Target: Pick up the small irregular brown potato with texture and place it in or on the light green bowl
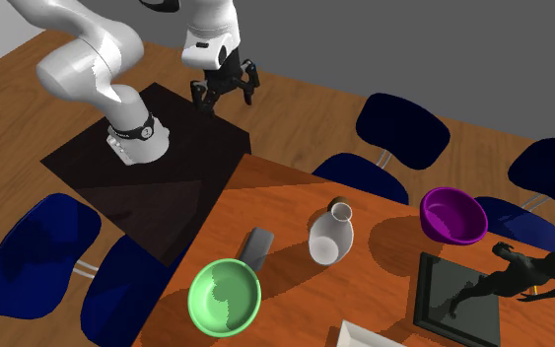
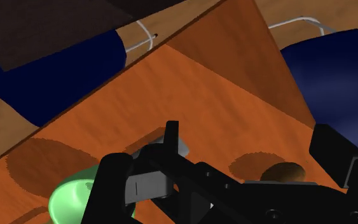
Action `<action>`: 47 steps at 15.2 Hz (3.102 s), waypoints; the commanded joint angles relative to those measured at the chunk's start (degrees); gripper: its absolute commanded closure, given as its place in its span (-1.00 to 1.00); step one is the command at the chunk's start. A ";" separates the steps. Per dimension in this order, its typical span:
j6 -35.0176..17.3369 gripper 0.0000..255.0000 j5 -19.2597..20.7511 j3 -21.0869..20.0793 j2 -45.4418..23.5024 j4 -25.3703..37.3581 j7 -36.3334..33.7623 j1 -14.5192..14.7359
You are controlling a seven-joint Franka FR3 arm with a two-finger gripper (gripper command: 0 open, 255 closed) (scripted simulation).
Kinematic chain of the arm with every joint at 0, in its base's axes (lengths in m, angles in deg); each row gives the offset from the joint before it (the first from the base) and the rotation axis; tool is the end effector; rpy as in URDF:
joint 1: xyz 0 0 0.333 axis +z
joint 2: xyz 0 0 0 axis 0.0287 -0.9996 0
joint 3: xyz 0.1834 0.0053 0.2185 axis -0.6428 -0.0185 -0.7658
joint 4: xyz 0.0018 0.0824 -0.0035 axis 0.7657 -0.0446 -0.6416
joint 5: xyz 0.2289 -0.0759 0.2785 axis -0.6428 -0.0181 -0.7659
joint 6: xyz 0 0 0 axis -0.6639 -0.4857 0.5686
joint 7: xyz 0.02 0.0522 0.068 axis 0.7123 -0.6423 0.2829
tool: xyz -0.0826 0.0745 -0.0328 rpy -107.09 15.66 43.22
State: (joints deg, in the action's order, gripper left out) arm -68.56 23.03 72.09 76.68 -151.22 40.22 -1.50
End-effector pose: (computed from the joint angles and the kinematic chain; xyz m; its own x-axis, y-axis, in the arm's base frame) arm 0.3398 0.0920 0.4182 0.9273 -0.3728 0.0346 -0.3727 -0.9279 -0.0080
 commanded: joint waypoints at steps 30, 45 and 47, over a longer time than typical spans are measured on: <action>-42.24 -1.00 49.82 3.99 -71.24 38.11 -84.42 4.13; -44.35 -1.00 51.61 6.30 -77.36 42.42 -85.74 5.50; -44.35 1.00 51.61 6.30 -77.36 42.41 -85.74 5.50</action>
State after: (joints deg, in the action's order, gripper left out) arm -112.91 74.64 78.38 -0.67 -108.80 -45.52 4.00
